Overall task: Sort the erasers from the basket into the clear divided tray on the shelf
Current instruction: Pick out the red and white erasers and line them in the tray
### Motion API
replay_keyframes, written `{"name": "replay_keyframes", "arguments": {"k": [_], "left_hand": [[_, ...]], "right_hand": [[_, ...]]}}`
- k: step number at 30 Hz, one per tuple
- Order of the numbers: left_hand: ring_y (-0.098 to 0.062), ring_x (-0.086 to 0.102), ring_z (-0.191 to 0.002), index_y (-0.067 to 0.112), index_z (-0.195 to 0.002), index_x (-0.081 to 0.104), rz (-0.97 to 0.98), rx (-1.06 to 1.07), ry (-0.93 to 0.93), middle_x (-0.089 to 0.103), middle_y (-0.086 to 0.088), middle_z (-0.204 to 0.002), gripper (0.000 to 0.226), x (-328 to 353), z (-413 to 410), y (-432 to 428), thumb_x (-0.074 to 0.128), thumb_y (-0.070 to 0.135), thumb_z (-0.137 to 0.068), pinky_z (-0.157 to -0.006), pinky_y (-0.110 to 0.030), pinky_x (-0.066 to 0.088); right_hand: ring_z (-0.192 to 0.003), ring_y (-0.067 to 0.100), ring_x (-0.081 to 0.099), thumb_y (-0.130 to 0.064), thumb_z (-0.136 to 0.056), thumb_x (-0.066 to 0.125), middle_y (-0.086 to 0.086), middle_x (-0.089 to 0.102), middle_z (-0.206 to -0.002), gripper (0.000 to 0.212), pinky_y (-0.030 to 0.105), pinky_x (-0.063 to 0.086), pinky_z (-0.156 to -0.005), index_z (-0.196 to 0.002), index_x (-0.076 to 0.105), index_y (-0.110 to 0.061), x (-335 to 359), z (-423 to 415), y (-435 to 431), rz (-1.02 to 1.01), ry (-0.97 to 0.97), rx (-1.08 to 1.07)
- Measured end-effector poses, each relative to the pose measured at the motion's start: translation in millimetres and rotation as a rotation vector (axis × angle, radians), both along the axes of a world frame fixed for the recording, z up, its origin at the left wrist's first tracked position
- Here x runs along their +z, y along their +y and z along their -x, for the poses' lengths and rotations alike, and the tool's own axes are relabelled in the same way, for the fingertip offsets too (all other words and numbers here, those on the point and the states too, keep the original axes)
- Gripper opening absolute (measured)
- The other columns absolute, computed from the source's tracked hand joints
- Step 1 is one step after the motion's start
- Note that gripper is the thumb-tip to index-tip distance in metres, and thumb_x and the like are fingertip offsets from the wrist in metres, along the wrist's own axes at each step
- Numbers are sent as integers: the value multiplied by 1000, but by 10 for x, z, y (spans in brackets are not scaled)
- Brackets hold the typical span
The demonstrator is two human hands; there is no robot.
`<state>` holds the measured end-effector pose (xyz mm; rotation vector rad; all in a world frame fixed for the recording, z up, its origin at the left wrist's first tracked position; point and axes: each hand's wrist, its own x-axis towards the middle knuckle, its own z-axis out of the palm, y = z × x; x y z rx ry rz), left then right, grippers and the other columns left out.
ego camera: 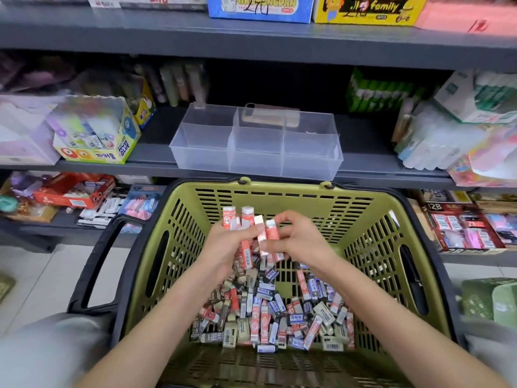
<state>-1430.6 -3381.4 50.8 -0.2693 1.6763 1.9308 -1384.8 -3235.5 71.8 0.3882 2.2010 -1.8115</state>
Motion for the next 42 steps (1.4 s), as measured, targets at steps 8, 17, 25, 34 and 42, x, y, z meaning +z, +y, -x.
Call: {"name": "replay_keyframes", "arguments": {"k": [8, 17, 25, 34, 42], "left_hand": [[-9, 68, -70, 21, -87, 63, 79, 305, 432, 71, 6, -76, 21, 512, 542, -294, 76, 9, -76, -61, -23, 52], [-20, 63, -64, 16, -79, 54, 247, 544, 338, 63, -8, -81, 23, 677, 1580, -703, 68, -3, -78, -53, -27, 50], [-27, 69, -73, 3, -94, 65, 234, 221, 151, 72, -15, -81, 23, 561, 1424, -571, 73, -1, -73, -65, -36, 52], [-18, 71, -67, 10, -86, 66, -171, 466, 391, 73, -3, -73, 13, 492, 1433, -318, 68, 3, -75, -58, -29, 56], [-19, 72, -72, 10, -81, 76, -290, 393, 314, 74, -6, -81, 18, 424, 1418, -237, 67, 14, -67, -56, -26, 56]], "right_hand": [[-86, 15, 63, -26, -93, 55, -5, 71, -102, 27, 19, 32, -68, -117, 52, -15, 468, 789, 337, -628, 544, -267], [-81, 21, 65, -37, -97, 40, -8, 62, -59, 31, 36, 47, -78, -116, 48, -14, 303, 1093, 763, -567, 245, -248], [-76, 26, 66, -37, -92, 48, 1, 68, -63, 17, 40, 51, -81, -97, 55, -23, 498, 1038, 1127, -655, 159, -243], [-68, 25, 64, -25, -74, 74, 3, 68, -66, 24, 40, 54, -74, -53, 65, -20, 651, 1827, 772, -434, 302, -378], [-66, 19, 55, -43, -81, 62, 2, 53, -58, 40, 21, 39, -53, -58, 52, -11, 445, 2212, 672, -998, -96, 60]]}}
